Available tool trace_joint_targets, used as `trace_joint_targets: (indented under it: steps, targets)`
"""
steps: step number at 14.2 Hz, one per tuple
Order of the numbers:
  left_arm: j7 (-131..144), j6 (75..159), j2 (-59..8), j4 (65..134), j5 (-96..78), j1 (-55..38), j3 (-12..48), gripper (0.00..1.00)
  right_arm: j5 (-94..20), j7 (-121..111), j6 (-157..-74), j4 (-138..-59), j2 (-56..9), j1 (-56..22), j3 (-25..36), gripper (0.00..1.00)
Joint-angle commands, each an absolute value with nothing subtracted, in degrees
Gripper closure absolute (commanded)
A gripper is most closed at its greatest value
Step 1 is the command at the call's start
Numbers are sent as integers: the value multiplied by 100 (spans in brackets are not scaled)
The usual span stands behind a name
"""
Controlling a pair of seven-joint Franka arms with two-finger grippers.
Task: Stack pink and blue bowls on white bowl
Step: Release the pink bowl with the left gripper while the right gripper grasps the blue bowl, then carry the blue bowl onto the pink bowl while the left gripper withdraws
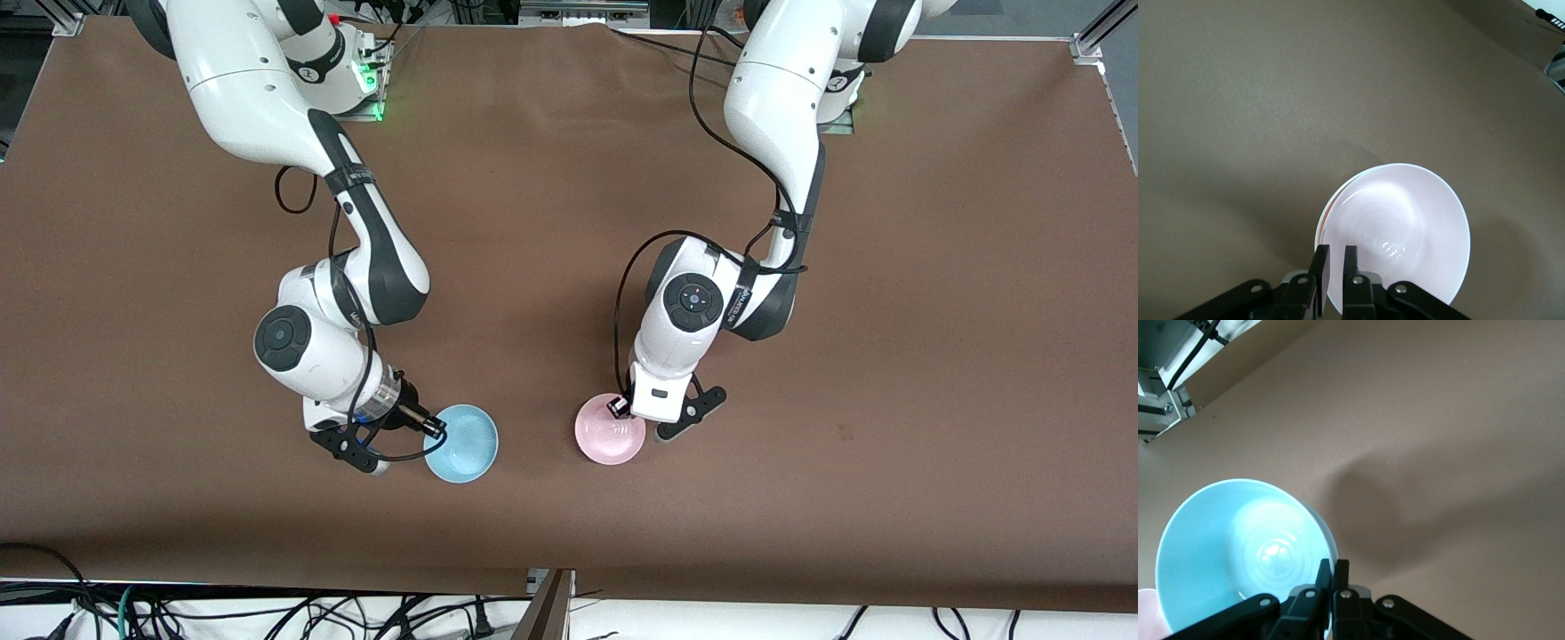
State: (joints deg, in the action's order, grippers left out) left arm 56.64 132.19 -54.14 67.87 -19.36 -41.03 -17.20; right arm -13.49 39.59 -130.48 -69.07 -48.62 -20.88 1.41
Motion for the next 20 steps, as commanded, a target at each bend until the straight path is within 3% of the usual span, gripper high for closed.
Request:
trace_joint_targets:
  steps: [1, 2, 5, 8, 12, 14, 20]
  targets:
    - [5766, 13193, -5327, 6759, -1784, -4105, -1740, 84, -1433, 3982, -12789, -6697, -4931, -1960, 62, 100]
    - [5757, 13053, -5196, 6724, -1784, -4078, -1749, 84, -1441, 3981, -12745, -6636, -4931, -1943, 53, 100]
    - [5399, 11510, -4555, 6680, -1793, -4052, -2143, 84, -1599, 4191, -12709, -6495, -4939, -1986, -9, 100]
    - [4267, 10821, -3703, 6697, -1837, -3790, -2303, 82, -1600, 4700, -12858, -6495, -4957, -2152, -122, 100]
    - [2773, 10074, -3112, 6697, -1872, -2841, -2276, 74, -1591, 6070, -13866, -6486, -5229, -2890, -176, 100]
    - [1781, 9757, -2928, 6759, -1872, -2428, -2294, 40, -1573, 6572, -14324, -6399, -5430, -3259, -141, 100]
    - [-279, 9606, -2900, 6794, -1863, -1512, -2294, 28, -1547, 7181, -15072, -5766, -6046, -3630, -105, 100]
